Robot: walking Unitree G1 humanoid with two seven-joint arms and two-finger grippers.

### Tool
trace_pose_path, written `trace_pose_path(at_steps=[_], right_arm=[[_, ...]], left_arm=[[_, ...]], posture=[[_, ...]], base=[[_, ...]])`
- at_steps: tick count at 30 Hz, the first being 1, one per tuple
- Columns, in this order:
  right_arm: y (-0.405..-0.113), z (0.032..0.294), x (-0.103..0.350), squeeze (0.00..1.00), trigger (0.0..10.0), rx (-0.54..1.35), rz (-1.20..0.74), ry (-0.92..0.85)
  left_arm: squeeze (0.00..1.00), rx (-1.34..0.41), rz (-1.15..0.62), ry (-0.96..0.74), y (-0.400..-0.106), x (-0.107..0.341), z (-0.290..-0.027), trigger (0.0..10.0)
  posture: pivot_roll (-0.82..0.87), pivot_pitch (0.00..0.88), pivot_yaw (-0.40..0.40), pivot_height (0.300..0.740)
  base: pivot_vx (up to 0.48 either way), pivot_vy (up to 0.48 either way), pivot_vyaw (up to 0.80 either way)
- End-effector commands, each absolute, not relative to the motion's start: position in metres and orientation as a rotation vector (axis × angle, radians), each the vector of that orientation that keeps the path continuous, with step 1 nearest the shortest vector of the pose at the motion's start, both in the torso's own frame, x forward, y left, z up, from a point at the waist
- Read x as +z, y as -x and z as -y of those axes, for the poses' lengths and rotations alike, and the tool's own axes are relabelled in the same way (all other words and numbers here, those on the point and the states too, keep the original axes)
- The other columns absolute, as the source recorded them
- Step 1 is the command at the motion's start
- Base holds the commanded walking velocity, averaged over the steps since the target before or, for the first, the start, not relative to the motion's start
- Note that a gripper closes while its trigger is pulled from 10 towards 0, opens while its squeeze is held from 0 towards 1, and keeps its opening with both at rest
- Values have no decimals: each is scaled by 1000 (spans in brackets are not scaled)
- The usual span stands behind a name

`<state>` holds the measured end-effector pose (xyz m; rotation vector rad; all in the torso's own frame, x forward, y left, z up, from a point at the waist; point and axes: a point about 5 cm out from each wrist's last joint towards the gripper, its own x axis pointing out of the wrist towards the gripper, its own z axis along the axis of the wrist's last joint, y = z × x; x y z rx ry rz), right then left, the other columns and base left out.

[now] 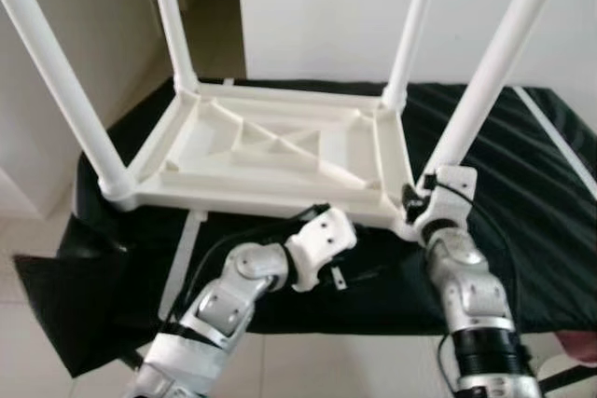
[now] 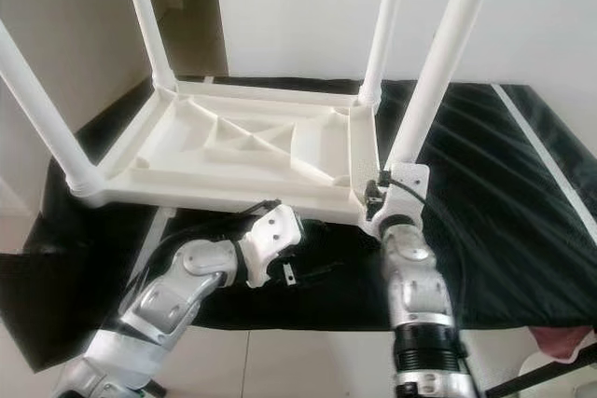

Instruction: Building children table

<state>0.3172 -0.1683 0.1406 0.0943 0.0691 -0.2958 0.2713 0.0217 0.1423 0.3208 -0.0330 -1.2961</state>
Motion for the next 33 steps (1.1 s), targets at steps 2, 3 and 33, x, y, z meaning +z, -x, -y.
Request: trace_pose_path(at_steps=[2,3,33], right_arm=[[-316,173,143,0,10000,-427,-59,-130],[-316,172,143,0,10000,-456,-58,-143],[-312,193,155,1000,10000,-342,39,-122]], left_arm=[[0,-1297,38,-327,-273,143,-24,10000],[0,-1306,44,-327,-272,143,-25,10000],[0,-1322,64,-316,-267,144,-18,10000]], posture=[[48,0,-21,740],[50,0,-22,740],[35,0,-19,740]], base=[[0,0,0],[0,0,0],[0,0,0]])
